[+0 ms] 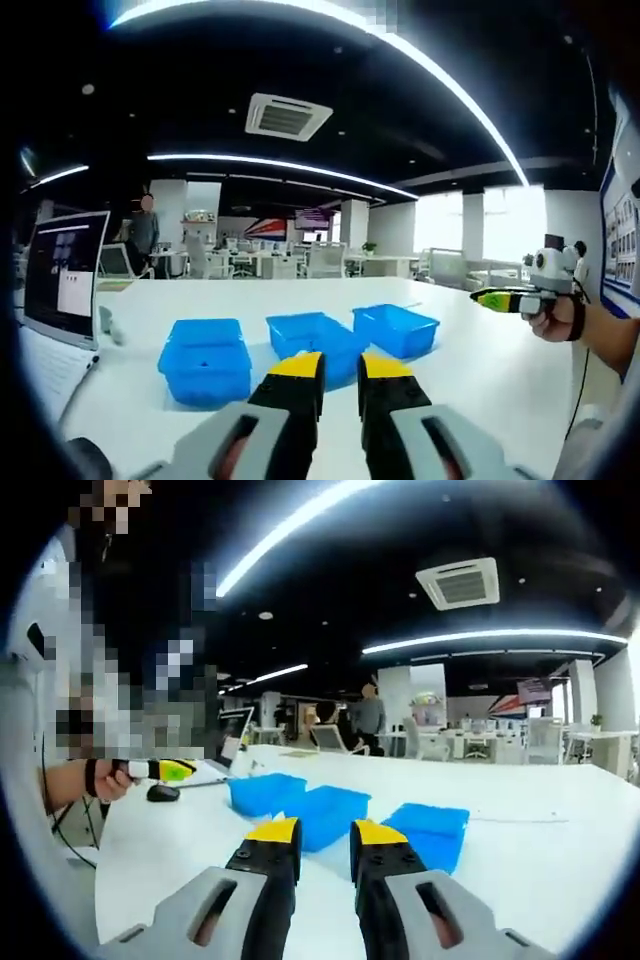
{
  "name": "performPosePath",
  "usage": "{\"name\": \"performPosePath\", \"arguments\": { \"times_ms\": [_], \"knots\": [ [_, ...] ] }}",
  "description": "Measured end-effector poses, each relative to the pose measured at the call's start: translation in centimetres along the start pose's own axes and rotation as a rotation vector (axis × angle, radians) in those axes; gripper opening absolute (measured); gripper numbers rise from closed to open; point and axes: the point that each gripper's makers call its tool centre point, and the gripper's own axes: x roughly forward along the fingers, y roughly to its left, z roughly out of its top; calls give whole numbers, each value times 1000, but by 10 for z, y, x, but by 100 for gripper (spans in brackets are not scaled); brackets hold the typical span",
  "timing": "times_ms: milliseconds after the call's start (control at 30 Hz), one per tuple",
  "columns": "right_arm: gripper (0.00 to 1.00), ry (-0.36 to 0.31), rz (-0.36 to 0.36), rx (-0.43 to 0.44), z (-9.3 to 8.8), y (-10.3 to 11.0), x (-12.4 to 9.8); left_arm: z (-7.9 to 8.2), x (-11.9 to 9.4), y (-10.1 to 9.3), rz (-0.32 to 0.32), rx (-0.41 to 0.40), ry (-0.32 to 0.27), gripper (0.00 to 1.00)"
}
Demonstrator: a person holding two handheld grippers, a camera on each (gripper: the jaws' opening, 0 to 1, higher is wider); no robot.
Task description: Pick up the resistors one by one and place each resistor into its matching bin, sorting the parts by color and model until every resistor is separated into the correct bin for its type
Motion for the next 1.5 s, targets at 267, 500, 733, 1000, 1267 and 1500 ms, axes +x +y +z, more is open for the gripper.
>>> {"name": "performPosePath", "arguments": {
  "times_ms": [267, 500, 733, 1000, 1267, 1500],
  "knots": [
    [22, -2, -4, -4, 2, 1, 3, -5, -1, 1, -2, -3, 15, 16],
    [22, -1, -3, -3, 2, 5, 4, -5, 1, 2, 4, 11, 23, 16],
    [22, 9, -5, -5, -1, 4, 4, -9, 0, 4, 23, 10, 30, 16],
    [22, 25, -6, -9, -7, 3, 6, -11, -1, 2, 15, -7, 28, 16],
    [20, 24, -1, -19, -9, 1, 9, -15, 1, 3, 10, -18, 42, 17],
    [20, 30, -13, -20, -11, -5, 9, -14, 4, 4, 6, -27, 41, 17]
  ]
}}
